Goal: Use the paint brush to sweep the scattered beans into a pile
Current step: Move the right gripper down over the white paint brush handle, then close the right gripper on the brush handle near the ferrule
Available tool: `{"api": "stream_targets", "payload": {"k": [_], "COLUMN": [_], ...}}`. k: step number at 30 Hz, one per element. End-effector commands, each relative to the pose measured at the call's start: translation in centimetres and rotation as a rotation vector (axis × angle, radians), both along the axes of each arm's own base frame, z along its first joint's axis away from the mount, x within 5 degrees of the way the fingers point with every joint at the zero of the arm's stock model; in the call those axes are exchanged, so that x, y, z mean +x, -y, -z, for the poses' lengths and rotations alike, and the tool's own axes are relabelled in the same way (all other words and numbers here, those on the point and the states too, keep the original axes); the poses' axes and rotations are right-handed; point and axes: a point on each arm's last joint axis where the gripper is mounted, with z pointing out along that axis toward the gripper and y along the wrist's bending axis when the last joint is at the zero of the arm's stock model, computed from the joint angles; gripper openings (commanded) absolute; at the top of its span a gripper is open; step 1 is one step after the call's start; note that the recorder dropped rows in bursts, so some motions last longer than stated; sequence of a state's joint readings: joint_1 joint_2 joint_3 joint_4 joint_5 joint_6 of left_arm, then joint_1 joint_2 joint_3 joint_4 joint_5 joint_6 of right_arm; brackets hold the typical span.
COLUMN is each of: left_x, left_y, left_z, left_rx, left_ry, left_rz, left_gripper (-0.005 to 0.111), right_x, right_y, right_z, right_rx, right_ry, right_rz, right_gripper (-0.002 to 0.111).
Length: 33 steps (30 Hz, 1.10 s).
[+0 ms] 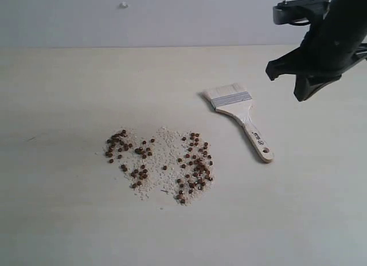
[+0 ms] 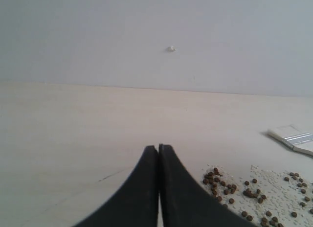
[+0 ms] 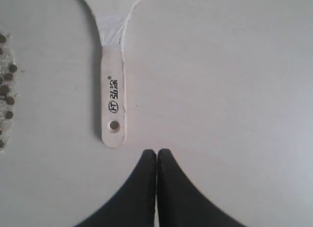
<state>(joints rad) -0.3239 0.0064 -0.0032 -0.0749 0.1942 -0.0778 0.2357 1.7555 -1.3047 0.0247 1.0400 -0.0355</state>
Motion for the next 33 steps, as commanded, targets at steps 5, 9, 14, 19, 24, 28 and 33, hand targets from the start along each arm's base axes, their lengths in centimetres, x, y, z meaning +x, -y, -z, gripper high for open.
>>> {"api": "stream_targets", "payload": {"k": [5,9,14,19,24,28,33], "left_x": [0.0,0.0,0.0,0.0,0.0,0.0,0.0], "left_y": [0.0,0.0,0.0,0.0,0.0,0.0,0.0], "left_z": [0.1,0.1,0.1,0.1,0.1,0.1,0.1], "left_rx": [-0.003,-0.003,-0.003,-0.003,-0.003,-0.003,-0.003], "left_ry": [0.004,0.004,0.004,0.004,0.004,0.004,0.004], "left_rz": [0.006,0.006,0.006,0.006,0.006,0.006,0.006], "left_gripper": [0.000,0.000,0.000,0.000,0.000,0.000,0.000], "right_x": [2.0,3.1,4.3,5.6,6.1,6.3,6.2], "right_y": [-0.8,-1.7,-2.2,-2.9,-5.3,-6.9,-6.6], "right_z": [2.5,4.0,6.5,8.5,9.3,9.7,10.1], "right_rx": [0.003,0.074,0.104,0.101,0.092,0.074,0.026], "right_ry": [0.021,0.056,0.073,0.026,0.028,0.037,0.014], "right_rz": [-0.038,-0.057,-0.060,-0.065,-0.124,-0.144,-0.125], "right_gripper": [0.010,0.027,0.046,0.049,0.049,0.049,0.049]}}
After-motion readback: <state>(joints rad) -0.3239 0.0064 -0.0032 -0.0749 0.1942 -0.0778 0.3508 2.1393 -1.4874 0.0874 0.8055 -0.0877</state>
